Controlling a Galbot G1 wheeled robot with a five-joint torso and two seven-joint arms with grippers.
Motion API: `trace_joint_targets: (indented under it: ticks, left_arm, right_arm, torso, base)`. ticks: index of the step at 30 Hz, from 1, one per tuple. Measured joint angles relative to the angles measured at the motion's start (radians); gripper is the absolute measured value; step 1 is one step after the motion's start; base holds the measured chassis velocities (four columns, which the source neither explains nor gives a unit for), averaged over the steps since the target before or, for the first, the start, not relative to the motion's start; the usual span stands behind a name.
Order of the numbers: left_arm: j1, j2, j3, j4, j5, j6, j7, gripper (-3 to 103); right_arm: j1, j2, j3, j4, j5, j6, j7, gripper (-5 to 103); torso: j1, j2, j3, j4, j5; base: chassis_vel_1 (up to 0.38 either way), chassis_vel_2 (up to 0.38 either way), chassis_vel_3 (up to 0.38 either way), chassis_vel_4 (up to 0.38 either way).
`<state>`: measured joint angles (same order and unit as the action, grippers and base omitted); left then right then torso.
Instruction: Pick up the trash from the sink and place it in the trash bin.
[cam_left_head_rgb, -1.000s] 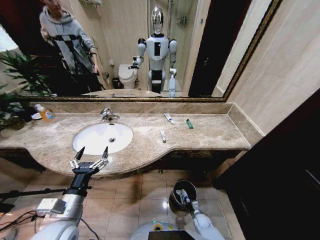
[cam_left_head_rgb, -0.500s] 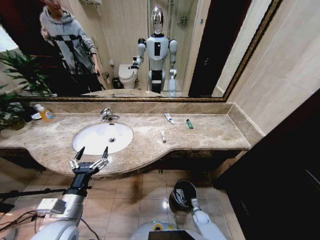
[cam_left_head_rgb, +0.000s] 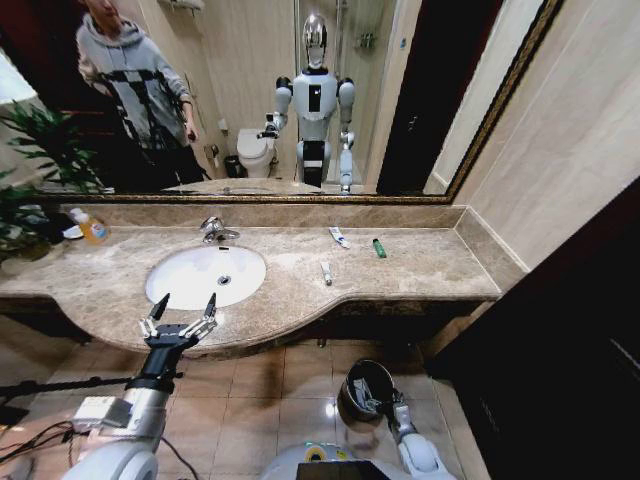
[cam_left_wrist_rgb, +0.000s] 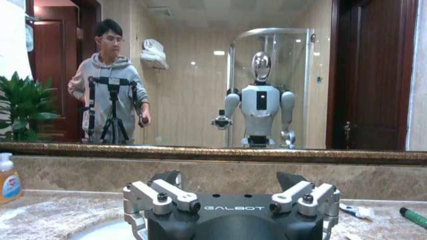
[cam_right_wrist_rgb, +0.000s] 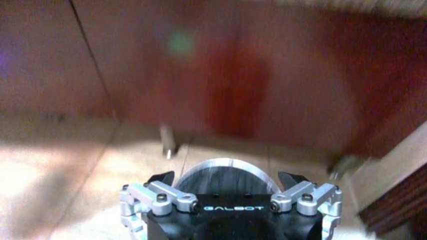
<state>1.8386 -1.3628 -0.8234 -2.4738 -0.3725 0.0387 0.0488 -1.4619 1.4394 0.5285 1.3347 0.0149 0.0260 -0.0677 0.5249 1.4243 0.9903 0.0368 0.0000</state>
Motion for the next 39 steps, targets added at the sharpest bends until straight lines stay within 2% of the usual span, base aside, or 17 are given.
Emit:
trace_joint_targets:
  ticks: [2, 7, 10, 11, 13, 21, 24, 27, 30, 33, 36, 39]
  left_arm:
    - [0.000, 0.000, 0.000, 0.000, 0.000, 0.000, 0.000, 100]
    - [0.000, 0.000, 0.000, 0.000, 0.000, 0.000, 0.000, 100]
    - [0.000, 0.000, 0.000, 0.000, 0.000, 0.000, 0.000, 100]
    - [0.000, 0.000, 0.000, 0.000, 0.000, 0.000, 0.000, 100]
    - [0.000, 0.000, 0.000, 0.000, 0.000, 0.000, 0.000, 100]
    - [0.000, 0.000, 0.000, 0.000, 0.000, 0.000, 0.000, 100]
    - [0.000, 0.000, 0.000, 0.000, 0.000, 0.000, 0.000, 100]
    - [0.000, 0.000, 0.000, 0.000, 0.000, 0.000, 0.000, 100]
    - [0.000, 0.000, 0.000, 0.000, 0.000, 0.000, 0.000, 100]
    - [0.000, 0.000, 0.000, 0.000, 0.000, 0.000, 0.000, 100]
    - [0.000, 0.000, 0.000, 0.000, 0.000, 0.000, 0.000, 100]
    - [0.000, 0.000, 0.000, 0.000, 0.000, 0.000, 0.000, 100]
  right_arm:
    - [-0.079, 0.011, 0.016, 0.144, 0.001, 0.017, 0.009, 100]
    - [-0.187, 0.022, 0.022, 0.315, 0.002, 0.035, 0.016, 100]
    - [-0.287, 0.039, 0.017, 0.493, 0.018, 0.030, 0.016, 100]
    - [-0.287, 0.039, 0.017, 0.493, 0.018, 0.030, 0.016, 100]
    - [-0.339, 0.057, 0.010, 0.631, 0.049, 0.017, 0.016, 100]
    - [-0.371, 0.057, 0.000, 0.840, 0.061, -0.022, 0.016, 100]
    - [-0.311, 0.039, 0.008, 0.914, 0.090, -0.052, -0.023, 100]
    - [-0.242, 0.013, 0.015, 0.939, 0.135, -0.093, -0.031, 100]
    - [-0.128, -0.067, -0.020, 0.967, 0.256, -0.192, -0.028, 100]
    - [-0.064, -0.106, -0.049, 0.939, 0.273, -0.209, -0.037, 100]
    - [0.028, -0.147, -0.077, 0.848, 0.248, -0.205, -0.060, 100]
    - [0.127, -0.177, -0.111, 0.777, 0.287, -0.235, -0.052, 100]
  torso:
    - [0.000, 0.000, 0.000, 0.0000, 0.0001]
    - [0.000, 0.000, 0.000, -0.0001, 0.0000]
    - [0.000, 0.000, 0.000, -0.0001, 0.0000]
    - [0.000, 0.000, 0.000, -0.0001, 0.0000]
    - [0.000, 0.000, 0.000, 0.0000, -0.0001]
    - [0.000, 0.000, 0.000, -0.0001, -0.0002]
    - [0.000, 0.000, 0.000, -0.0002, -0.0002]
    - [0.000, 0.000, 0.000, 0.0000, 0.0000]
    - [0.000, 0.000, 0.000, 0.0001, 0.0000]
    - [0.000, 0.000, 0.000, 0.0001, -0.0001]
    - [0.000, 0.000, 0.000, 0.0002, 0.0002]
    - [0.000, 0.000, 0.000, -0.0001, -0.0001]
  base:
    - [0.000, 0.000, 0.000, 0.000]
    - [0.000, 0.000, 0.000, 0.000]
    - [0.000, 0.000, 0.000, 0.000]
    - [0.000, 0.000, 0.000, 0.000]
    - [0.000, 0.000, 0.000, 0.000]
    - [0.000, 0.000, 0.000, 0.000]
    - [0.000, 0.000, 0.000, 0.000]
    - [0.000, 0.000, 0.000, 0.000]
    - [0.000, 0.000, 0.000, 0.000]
    - [0.000, 0.000, 0.000, 0.000]
    - [0.000, 0.000, 0.000, 0.000]
    - [0.000, 0.000, 0.000, 0.000]
